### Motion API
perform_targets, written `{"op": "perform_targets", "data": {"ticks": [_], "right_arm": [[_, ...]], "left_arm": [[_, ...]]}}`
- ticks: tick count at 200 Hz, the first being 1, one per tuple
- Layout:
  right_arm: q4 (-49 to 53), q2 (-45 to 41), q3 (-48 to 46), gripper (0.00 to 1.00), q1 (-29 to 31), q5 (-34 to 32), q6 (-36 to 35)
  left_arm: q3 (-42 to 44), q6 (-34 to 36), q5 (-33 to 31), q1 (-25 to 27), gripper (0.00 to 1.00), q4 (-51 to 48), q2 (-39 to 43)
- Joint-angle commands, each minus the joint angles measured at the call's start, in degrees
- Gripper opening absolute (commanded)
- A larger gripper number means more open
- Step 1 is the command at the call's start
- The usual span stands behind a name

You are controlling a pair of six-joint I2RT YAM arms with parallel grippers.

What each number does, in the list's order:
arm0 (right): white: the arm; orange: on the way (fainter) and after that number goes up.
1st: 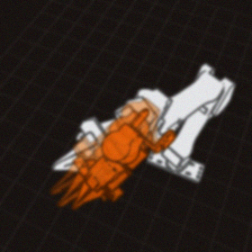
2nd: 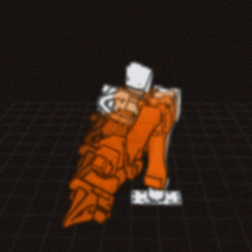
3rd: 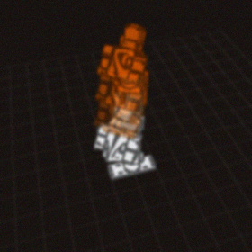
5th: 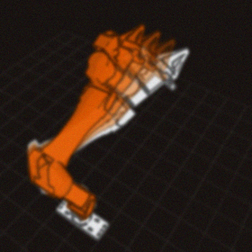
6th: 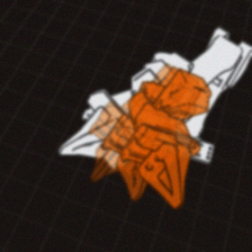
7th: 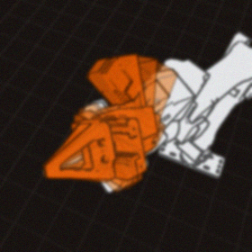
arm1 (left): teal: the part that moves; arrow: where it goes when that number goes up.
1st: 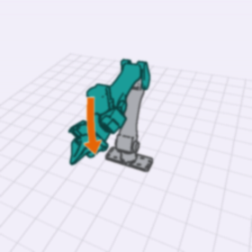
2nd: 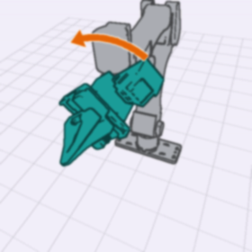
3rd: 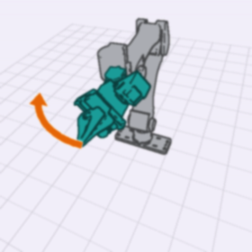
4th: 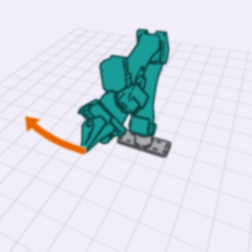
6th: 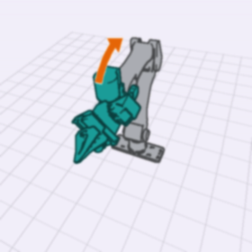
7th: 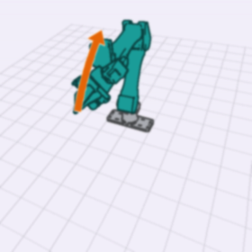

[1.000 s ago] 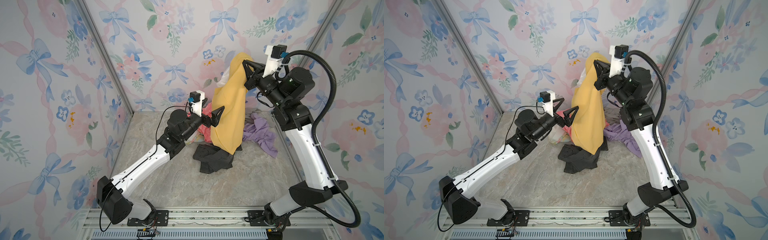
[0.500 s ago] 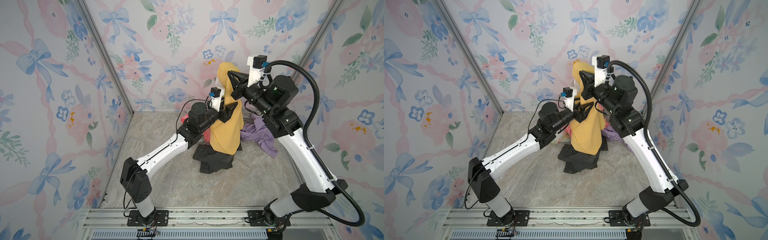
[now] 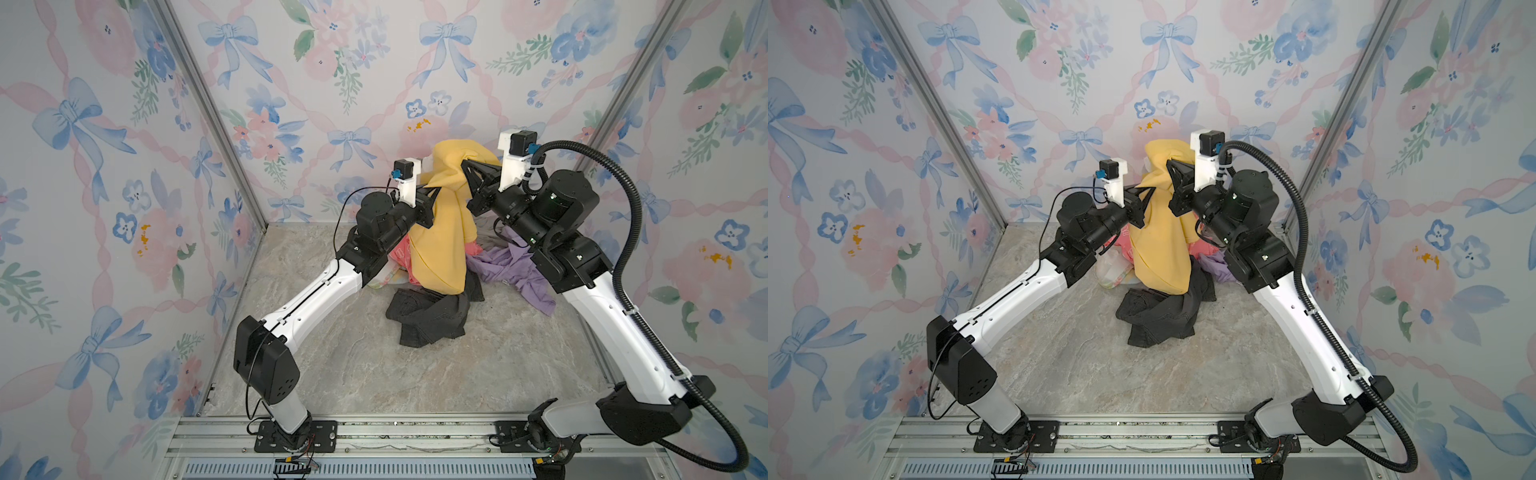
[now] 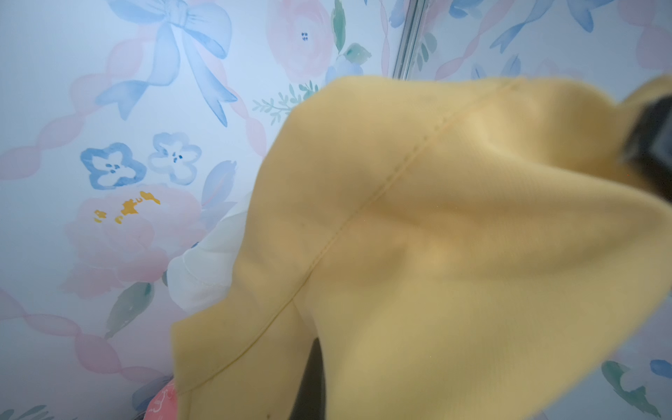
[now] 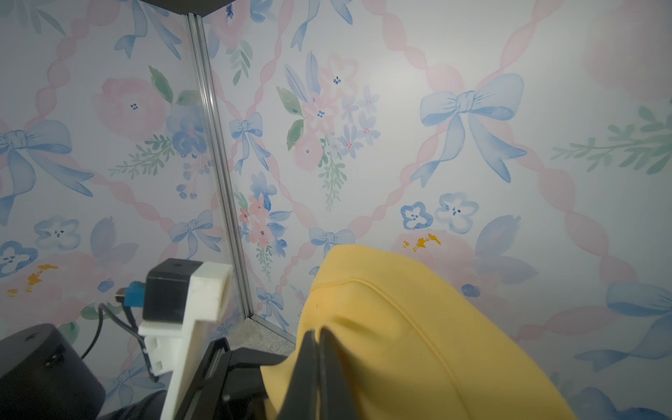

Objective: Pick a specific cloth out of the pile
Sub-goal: 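Grasp the hanging yellow cloth with the left gripper while the right holds it, then carry the yellow cloth off with the left gripper while the right releases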

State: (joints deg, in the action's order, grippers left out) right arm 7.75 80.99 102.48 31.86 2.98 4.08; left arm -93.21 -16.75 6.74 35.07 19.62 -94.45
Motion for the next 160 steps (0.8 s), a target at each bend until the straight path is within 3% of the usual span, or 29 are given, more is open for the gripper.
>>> {"op": "perform_targets", "data": {"ticks": [1, 15, 34, 46, 73, 130, 160], "right_arm": [[1.2, -1.6, -0.4, 0.0, -0.5, 0.9, 1.1], [4.5, -1.2, -0.3, 0.06, -0.6, 1.9, 1.4], [7.9, -0.8, -0.7, 0.28, -0.8, 4.4, 1.5], [9.3, -0.5, -1.6, 0.36, -0.8, 5.8, 1.5], [10.7, -0.6, -4.2, 0.45, -0.9, 9.9, 0.8], [12.3, -2.7, -11.3, 0.51, -0.6, 14.4, -0.5], [13.4, -4.1, -15.8, 0.58, 0.3, 15.3, -2.0]], "left_arm": [[-0.1, -1.8, -0.5, -3.1, 0.0, 1.8, 5.0], [-0.2, -1.4, -1.0, -4.6, 0.0, 0.7, 6.4], [-1.0, -0.8, -1.1, -7.0, 0.0, -1.8, 7.6], [-1.4, -0.2, -1.4, -8.3, 0.0, -3.5, 8.1], [0.8, 0.8, -1.7, -11.2, 0.0, -5.5, 9.7], [6.9, 6.4, -5.3, -16.8, 0.0, -7.0, 14.3], [9.1, 6.1, -5.7, -20.9, 0.0, -6.9, 16.2]]}}
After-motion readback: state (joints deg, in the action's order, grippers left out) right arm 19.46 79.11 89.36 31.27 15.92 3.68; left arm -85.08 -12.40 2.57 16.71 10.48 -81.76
